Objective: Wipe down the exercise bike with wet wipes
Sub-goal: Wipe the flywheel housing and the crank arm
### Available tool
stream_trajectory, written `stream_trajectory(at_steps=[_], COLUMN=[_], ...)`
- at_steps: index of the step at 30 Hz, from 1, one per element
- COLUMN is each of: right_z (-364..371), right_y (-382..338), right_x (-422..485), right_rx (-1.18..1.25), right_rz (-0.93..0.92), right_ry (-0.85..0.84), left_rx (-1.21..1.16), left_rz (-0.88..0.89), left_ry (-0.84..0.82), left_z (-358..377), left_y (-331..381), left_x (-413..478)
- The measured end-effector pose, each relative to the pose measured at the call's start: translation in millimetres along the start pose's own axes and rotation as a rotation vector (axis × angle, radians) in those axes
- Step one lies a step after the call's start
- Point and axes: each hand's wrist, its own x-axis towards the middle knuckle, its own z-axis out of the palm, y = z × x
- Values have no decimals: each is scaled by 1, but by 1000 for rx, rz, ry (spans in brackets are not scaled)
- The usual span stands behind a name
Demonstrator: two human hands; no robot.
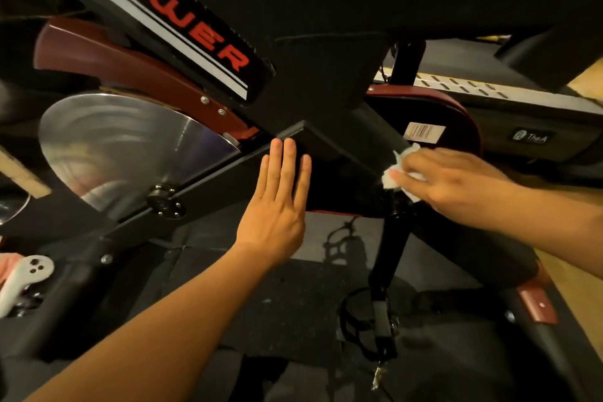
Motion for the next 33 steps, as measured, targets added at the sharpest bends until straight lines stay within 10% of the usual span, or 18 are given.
stream_trajectory(at_steps=[8,15,21,27,33], right_z=[-18,-14,-80,-28,-88], right_y=[-15,-12,1,-21,24], right_x=[123,68,160,112,111], right_rx=[-145,-228,-252,-262,-184], right_rz=[-1,-48,235,82,549], right_ry=[320,52,521,241,749], left_rx=[39,45,81,9,160], left_rz=[55,98,121,49,18], left_ry=[-13,-22,-9,84,-72], left_z=[-4,-17,-41,-78,-86], left_y=[-9,-13,-22,-30,12], left_x=[2,-1,6,46,65])
